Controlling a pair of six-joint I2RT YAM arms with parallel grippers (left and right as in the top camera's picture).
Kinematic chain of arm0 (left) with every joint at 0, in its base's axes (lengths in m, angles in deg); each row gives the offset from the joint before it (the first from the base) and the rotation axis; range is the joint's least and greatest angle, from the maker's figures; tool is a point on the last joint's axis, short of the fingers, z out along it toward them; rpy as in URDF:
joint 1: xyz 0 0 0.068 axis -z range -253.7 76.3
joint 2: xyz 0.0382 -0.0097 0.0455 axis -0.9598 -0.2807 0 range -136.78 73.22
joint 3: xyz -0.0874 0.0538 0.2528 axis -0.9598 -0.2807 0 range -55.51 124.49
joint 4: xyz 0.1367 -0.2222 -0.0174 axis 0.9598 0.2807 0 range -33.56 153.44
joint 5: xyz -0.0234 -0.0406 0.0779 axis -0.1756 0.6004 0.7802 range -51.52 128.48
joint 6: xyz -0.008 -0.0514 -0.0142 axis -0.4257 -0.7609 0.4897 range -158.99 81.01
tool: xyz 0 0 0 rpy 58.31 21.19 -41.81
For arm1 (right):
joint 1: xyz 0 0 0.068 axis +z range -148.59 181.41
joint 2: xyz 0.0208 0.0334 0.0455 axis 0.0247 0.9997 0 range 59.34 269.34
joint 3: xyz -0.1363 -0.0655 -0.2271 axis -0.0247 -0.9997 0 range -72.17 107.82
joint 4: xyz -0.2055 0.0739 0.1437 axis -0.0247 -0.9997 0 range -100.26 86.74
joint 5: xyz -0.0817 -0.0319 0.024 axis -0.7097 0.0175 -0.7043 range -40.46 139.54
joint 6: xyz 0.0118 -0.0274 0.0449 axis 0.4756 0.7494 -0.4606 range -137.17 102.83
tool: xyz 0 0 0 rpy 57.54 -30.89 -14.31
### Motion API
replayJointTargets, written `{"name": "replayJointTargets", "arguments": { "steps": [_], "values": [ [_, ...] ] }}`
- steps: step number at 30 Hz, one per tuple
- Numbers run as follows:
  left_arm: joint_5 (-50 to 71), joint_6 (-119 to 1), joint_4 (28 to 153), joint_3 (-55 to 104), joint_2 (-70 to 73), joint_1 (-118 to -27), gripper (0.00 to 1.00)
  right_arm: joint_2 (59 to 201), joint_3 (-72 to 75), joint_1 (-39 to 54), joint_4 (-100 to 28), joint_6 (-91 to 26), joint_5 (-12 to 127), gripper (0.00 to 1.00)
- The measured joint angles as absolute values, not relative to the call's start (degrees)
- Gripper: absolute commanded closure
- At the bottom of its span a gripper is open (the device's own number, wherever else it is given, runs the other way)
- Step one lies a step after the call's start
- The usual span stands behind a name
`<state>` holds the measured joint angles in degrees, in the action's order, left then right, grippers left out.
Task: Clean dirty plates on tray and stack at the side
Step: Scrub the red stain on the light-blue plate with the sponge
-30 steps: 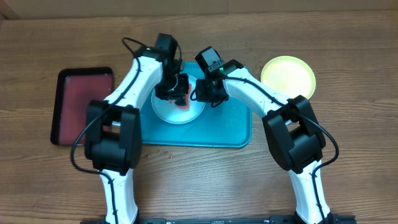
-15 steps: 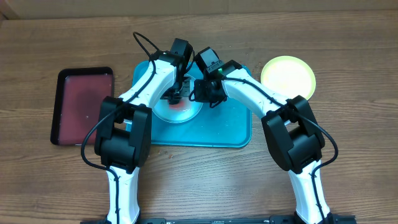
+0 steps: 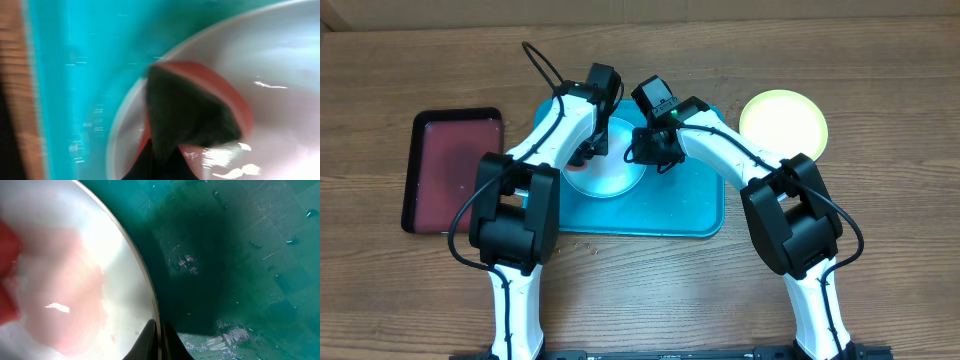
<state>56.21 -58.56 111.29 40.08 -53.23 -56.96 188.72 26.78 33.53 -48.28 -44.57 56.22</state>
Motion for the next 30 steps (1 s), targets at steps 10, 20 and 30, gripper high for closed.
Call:
{"name": "replayJointTargets", "arguments": {
  "steps": [10, 20, 30],
  "values": [
    [34.99, -58.58, 108.45, 40.10, -52.79, -58.67, 0.96, 188.70, 26.78, 33.09, -48.82, -44.52, 55.54, 0.96],
    [24.91, -51.76, 115.44, 40.10, -52.79, -56.88, 0.96, 188.70, 26.78, 33.01, -48.87, -44.52, 55.50, 0.96],
    [42.05, -51.61, 119.01, 40.21, -52.79, -55.24, 0.96, 188.70, 26.78, 33.29, -48.28, -44.55, 56.07, 0.96]
  ]
}}
